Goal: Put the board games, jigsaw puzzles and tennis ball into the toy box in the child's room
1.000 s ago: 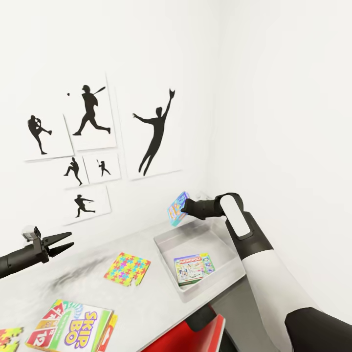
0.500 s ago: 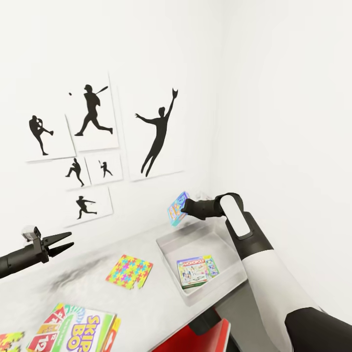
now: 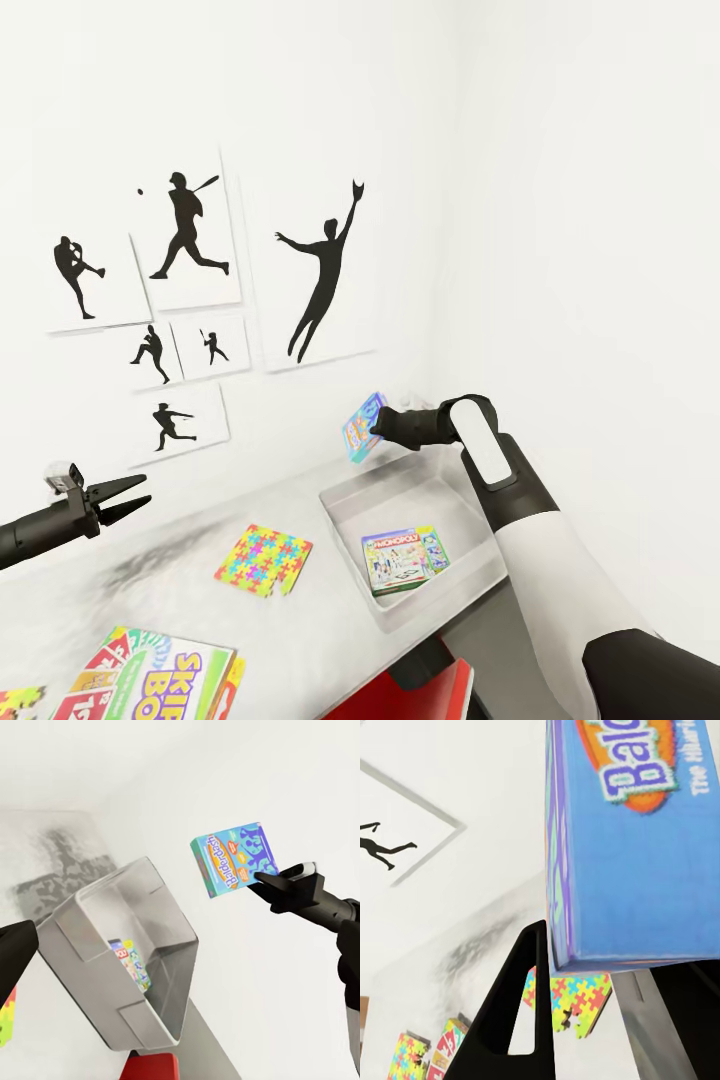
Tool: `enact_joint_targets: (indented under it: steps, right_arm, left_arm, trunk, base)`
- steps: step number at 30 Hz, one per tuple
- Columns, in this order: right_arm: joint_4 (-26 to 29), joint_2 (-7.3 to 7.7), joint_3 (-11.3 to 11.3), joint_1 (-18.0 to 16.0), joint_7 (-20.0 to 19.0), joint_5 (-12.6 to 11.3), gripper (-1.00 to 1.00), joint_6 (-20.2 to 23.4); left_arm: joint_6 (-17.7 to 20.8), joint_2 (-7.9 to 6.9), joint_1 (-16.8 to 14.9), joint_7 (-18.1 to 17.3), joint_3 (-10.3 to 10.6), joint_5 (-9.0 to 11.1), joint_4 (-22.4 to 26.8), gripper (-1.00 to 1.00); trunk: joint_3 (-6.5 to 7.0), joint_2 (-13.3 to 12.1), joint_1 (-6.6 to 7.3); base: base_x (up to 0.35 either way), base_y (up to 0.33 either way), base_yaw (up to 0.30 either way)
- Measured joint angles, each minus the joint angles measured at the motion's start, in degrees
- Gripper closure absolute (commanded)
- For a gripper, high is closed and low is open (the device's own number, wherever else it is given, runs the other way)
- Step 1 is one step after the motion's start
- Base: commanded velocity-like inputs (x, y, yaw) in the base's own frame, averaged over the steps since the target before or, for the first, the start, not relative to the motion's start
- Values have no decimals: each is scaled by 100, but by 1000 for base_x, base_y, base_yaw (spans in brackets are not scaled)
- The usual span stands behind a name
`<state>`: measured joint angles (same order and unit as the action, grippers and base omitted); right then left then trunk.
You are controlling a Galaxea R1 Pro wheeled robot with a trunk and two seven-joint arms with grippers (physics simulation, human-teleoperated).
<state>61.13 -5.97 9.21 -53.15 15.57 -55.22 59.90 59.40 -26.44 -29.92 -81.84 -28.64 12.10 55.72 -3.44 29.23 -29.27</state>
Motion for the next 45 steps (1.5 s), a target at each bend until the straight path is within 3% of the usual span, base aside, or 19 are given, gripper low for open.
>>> enact_joint_targets:
  steps: [32,38,41,44,45]
  right_arm:
    - [-4,20,-43,4,7,31,100,0]
    - [-89,84,-96,4,1,36,100,0]
    - [-334,137,-238,-15,5,73,100,1]
    - [-839,314,-486,-106,0,133,100,2]
    - [-1051,442,-599,-153,-16,3,100,-2]
  left_arm:
    - [0,0,0,0,0,1,0,-100]
    - [0,0,0,0,6,0,0,-100]
    - [0,0,0,0,3,-1,0,-100]
    - [0,-2,1,0,1,0,1,-100]
    - [0,-2,1,0,0,-1,1,-100]
  trunk:
    - [0,0,0]
    - [0,0,0]
    - [0,-1,0]
    - [0,-1,-1]
    - [0,0,0]
  base:
    - [18,0,0]
    - [0,0,0]
    - [0,0,0]
    - [0,0,0]
    - [0,0,0]
